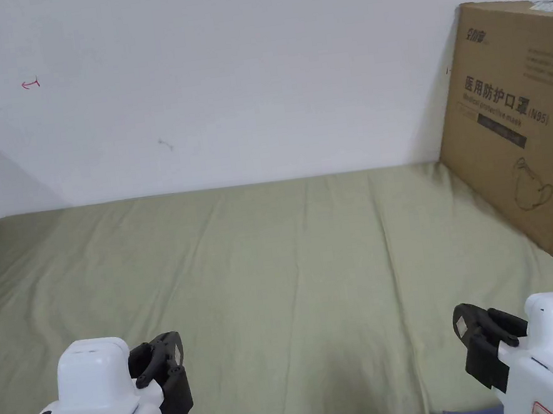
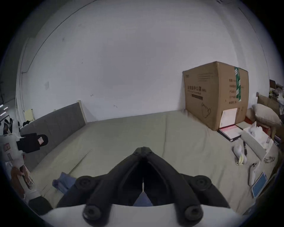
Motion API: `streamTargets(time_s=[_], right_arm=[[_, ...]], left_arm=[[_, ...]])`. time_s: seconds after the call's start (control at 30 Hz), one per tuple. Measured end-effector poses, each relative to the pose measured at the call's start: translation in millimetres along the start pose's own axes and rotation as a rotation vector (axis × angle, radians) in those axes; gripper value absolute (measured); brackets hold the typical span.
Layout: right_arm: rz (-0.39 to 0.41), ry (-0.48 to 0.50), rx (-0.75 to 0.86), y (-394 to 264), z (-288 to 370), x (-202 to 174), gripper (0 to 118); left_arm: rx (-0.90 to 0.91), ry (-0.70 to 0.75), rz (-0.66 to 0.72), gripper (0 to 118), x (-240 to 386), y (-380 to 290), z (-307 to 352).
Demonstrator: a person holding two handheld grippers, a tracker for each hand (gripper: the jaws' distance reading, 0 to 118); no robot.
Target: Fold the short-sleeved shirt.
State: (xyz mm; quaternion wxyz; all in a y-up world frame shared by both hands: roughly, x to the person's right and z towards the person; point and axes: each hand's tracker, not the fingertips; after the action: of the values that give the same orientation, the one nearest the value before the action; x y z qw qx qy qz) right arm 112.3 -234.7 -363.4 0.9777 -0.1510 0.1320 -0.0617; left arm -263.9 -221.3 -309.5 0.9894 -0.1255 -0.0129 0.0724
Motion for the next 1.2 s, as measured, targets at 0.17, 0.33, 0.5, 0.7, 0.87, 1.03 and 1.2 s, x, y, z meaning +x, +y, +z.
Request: streamTargets(time_s=[0.17, 0.33, 0.5, 0.7, 0.87, 1.03, 1.2], right_arm=[[0.037, 0.017, -0.044, 5.0, 7.5, 8.0, 0], [0.073, -0.01, -0.05, 5.6, 14.4, 13.8, 0], [0.065, -0.026, -0.113, -1.4, 3.1, 13.1, 0], [0.0, -0.016, -0.159, -3.1, -11.3, 4.5, 0], [0.035, -0.029, -0.173, 1.8, -17.7, -0.5, 0], [0.0, -0.036, -0.194, 2.2, -20.7, -0.1, 0], [0.035, -0.068, -0.204, -2.6, -21.1, 1.0, 0]], left_arm=[[-0.368, -0.186, 0.228, 3, -68.1, 20.5, -26.1], [-0.605, -0.25, 0.577, 6, -169.6, -14.6, -35.0], [-0.635, -0.114, 0.681, 87, -232.1, -66.0, -27.4], [-0.66, -0.205, 0.902, 118, -271.8, -126.2, -38.2], [-0.64, -0.528, 1.203, 118, -272.2, -184.5, -69.3], [-0.6, -0.601, 1.184, 90, -276.4, -205.6, -95.1], [-0.595, -0.453, 0.958, 9, -255.4, -222.3, -85.0]])
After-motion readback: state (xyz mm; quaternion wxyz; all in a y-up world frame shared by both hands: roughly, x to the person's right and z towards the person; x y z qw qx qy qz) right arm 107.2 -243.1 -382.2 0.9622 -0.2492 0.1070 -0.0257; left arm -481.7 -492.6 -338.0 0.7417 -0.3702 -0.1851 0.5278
